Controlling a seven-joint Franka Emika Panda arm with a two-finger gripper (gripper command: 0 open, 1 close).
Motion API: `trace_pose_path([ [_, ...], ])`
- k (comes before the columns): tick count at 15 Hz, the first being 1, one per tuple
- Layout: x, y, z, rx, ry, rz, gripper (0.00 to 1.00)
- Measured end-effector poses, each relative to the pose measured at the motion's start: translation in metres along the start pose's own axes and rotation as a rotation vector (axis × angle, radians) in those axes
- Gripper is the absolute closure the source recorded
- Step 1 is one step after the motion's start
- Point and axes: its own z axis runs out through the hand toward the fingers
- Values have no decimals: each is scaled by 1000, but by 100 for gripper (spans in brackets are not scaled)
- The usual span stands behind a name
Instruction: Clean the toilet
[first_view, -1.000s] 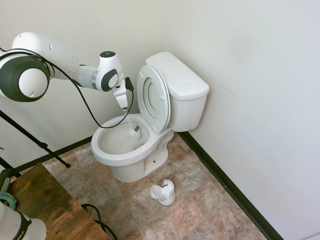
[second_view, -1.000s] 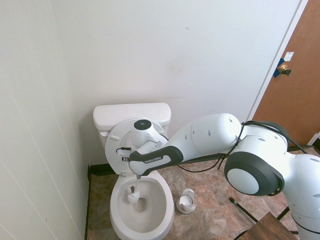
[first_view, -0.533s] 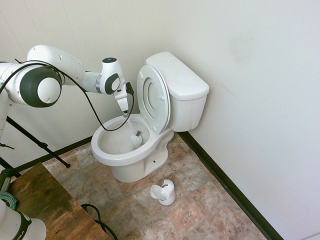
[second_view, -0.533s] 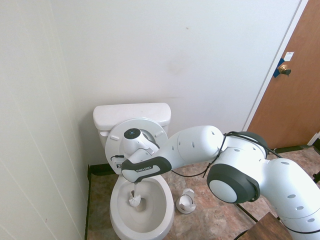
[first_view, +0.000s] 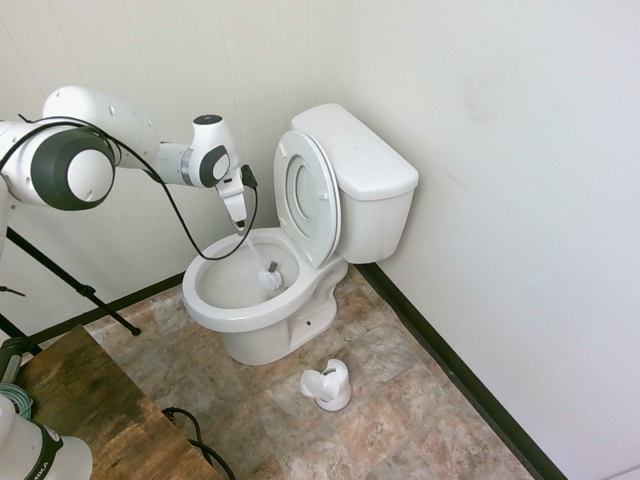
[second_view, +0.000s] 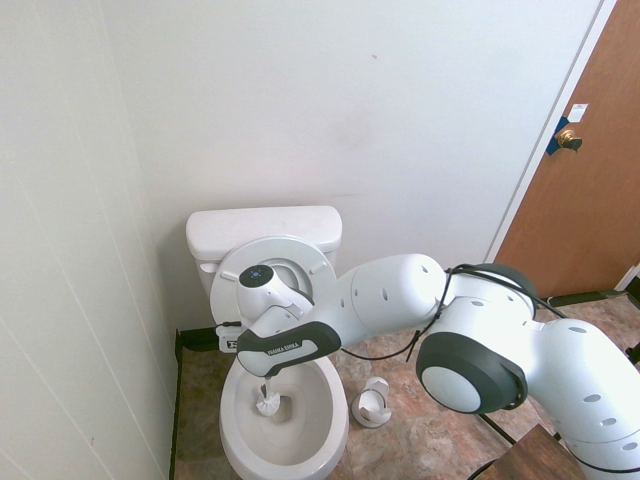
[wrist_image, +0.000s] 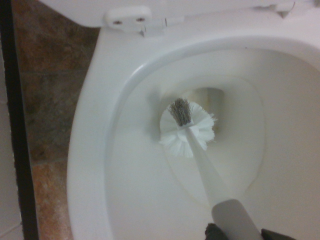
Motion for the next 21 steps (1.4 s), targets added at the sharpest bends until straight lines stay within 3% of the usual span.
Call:
trace_pose_path([
  [6, 13, 65, -16, -28, -12, -51, 100],
  [10, 79, 92, -26, -28, -22, -2, 100],
  [14, 141, 81, -36, 4, -28, 68, 100],
  [21, 140, 12, -22, 65, -4, 92, 100],
])
